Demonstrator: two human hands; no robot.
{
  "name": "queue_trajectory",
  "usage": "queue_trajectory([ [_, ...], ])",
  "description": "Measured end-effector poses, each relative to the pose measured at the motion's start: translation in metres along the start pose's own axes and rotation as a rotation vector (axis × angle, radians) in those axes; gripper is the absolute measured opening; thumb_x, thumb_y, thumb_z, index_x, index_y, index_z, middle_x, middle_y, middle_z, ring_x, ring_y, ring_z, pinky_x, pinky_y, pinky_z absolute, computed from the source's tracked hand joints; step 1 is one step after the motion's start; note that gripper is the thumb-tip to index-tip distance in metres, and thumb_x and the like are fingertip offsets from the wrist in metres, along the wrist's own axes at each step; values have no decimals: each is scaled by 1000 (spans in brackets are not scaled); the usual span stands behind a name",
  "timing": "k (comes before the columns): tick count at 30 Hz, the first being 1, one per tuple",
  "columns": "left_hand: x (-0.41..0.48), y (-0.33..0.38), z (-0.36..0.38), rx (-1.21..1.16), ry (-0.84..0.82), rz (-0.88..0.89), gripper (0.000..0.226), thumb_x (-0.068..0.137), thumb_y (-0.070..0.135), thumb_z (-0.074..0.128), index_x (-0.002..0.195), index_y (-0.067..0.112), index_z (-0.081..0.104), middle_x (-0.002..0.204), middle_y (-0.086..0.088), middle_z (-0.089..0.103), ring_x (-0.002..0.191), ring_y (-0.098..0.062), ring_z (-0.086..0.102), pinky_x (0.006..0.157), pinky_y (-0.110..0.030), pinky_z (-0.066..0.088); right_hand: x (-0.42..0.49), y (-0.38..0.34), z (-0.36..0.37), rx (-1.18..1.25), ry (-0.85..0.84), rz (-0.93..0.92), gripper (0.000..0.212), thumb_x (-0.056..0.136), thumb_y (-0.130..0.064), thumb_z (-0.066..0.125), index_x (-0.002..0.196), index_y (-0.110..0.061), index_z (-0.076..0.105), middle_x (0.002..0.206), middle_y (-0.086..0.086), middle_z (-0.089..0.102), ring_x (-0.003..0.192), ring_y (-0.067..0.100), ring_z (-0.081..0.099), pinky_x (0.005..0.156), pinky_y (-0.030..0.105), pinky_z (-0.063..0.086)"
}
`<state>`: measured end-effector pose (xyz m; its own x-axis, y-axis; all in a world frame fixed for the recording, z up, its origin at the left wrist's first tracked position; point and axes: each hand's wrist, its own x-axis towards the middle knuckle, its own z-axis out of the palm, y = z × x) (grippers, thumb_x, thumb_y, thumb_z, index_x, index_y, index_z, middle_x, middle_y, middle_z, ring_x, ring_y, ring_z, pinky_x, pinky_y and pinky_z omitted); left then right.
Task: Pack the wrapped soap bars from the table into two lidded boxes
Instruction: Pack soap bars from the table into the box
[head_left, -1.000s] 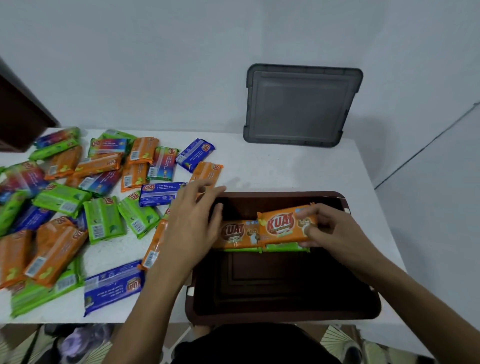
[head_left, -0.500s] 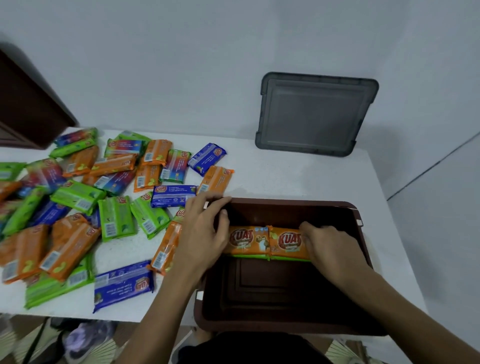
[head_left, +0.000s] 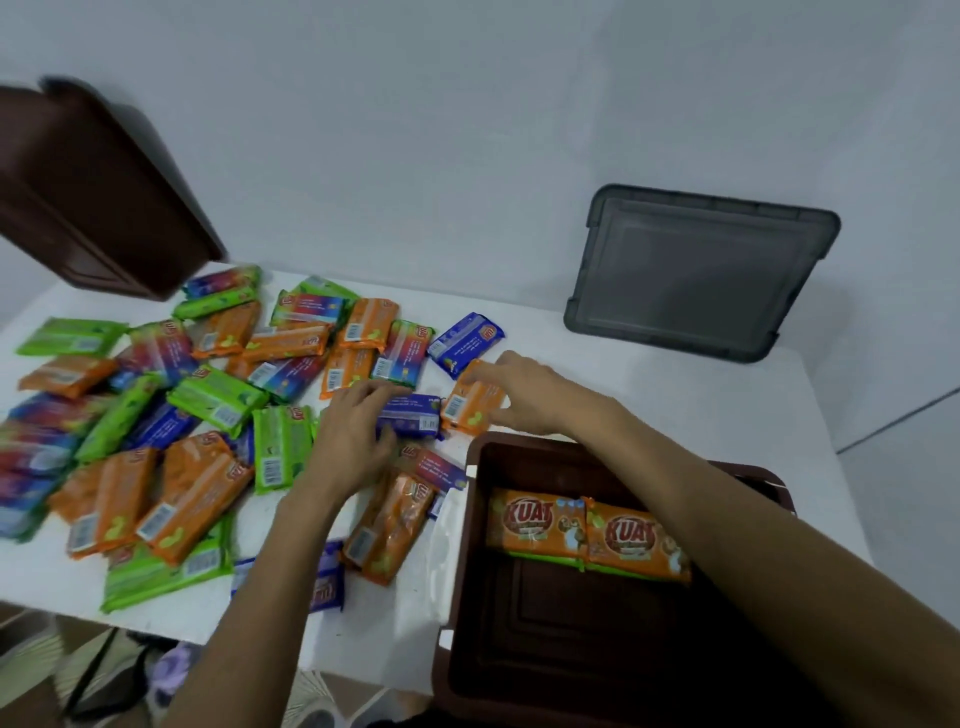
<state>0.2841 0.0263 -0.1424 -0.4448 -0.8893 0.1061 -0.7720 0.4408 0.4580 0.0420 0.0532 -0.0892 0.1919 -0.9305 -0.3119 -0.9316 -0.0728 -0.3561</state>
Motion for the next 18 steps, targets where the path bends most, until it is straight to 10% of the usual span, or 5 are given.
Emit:
queue_trajectory([
  [7, 18, -33, -9, 118, -364, 8, 54, 84, 11, 61, 134, 28, 48, 153, -1, 35, 140, -24, 30, 111, -47, 33, 52, -3, 8, -174, -306, 5, 73, 85, -40, 68, 146, -44, 30, 144, 10, 27, 128, 27, 37, 104, 43, 39],
  [18, 17, -33, -8, -96, -7, 66, 21, 103, 20, 35, 122, 24, 45, 118, -14, 63, 91, -28, 63, 64, -35, 54, 37, 22, 5, -56, -77, -20, 46, 84, -26, 66, 122, -27, 40, 120, 6, 45, 90, 22, 51, 69, 32, 39],
])
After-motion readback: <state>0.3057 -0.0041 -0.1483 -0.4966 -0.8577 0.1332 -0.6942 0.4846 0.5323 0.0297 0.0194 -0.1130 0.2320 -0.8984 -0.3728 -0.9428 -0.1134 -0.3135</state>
